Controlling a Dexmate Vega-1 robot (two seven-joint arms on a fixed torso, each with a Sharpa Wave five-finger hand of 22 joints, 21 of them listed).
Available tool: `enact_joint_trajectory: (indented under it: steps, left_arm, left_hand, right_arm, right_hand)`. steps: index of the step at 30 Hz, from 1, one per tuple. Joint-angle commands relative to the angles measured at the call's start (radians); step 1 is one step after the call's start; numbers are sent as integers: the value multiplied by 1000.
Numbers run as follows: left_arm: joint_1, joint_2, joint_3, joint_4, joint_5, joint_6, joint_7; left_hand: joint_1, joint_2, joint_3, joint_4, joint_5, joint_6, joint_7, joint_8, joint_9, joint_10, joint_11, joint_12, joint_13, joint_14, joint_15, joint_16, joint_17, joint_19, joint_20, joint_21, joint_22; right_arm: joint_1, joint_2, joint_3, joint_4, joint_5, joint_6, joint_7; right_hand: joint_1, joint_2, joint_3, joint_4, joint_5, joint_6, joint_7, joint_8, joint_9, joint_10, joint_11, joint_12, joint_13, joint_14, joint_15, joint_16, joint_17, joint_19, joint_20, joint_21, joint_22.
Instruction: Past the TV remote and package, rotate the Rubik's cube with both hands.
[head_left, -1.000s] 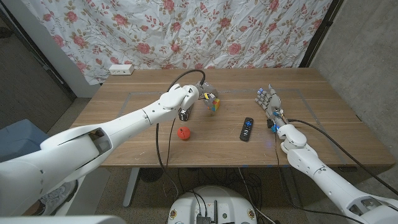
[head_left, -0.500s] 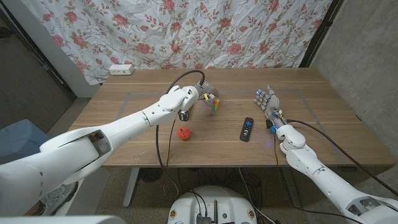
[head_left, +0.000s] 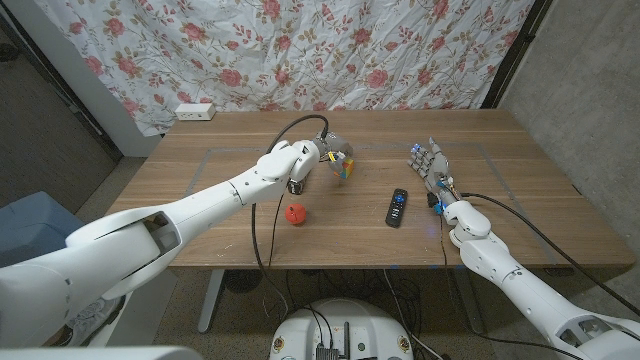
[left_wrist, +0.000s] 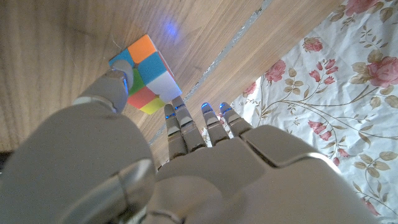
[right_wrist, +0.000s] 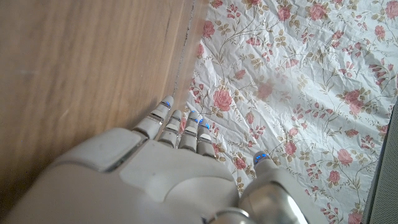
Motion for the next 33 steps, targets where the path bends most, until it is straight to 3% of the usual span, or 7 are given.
enact_joint_trajectory:
  steps: [1, 8, 33]
  left_arm:
    - [7, -4, -1, 12, -10, 6, 34]
    - [4, -7, 1, 23, -14, 8, 42]
    - [-10, -19, 20, 51, -25, 7, 74]
  left_hand:
    - [22, 0, -10, 1, 6, 18, -6, 7, 1, 32, -9, 8, 3, 25, -62, 12, 1, 19, 1, 0, 4]
    - [33, 4, -18, 3, 7, 32, -25, 9, 1, 48, -8, 6, 3, 38, -66, 11, 1, 29, 3, -1, 4]
    - [70, 26, -57, 7, 10, 162, -33, 43, 3, 155, -23, 8, 6, 110, -91, 15, 2, 70, -5, -3, 4]
  right_arm:
    - [4, 2, -2, 5, -1, -5, -1]
    - [11, 6, -4, 15, 1, -6, 3]
    - [10, -1, -2, 7, -1, -16, -6]
  right_hand:
    - [9, 9, 6, -1, 2, 0, -6, 3, 4, 10, -2, 1, 1, 7, 5, 3, 1, 3, 9, 7, 1]
    - [9, 10, 7, -1, 2, 2, -10, 4, 4, 11, -2, 1, 2, 7, 6, 3, 1, 2, 10, 6, 1]
    - [7, 11, 6, 1, 1, 7, -13, 5, 4, 12, -1, 0, 2, 8, 7, 4, 2, 2, 11, 6, 2]
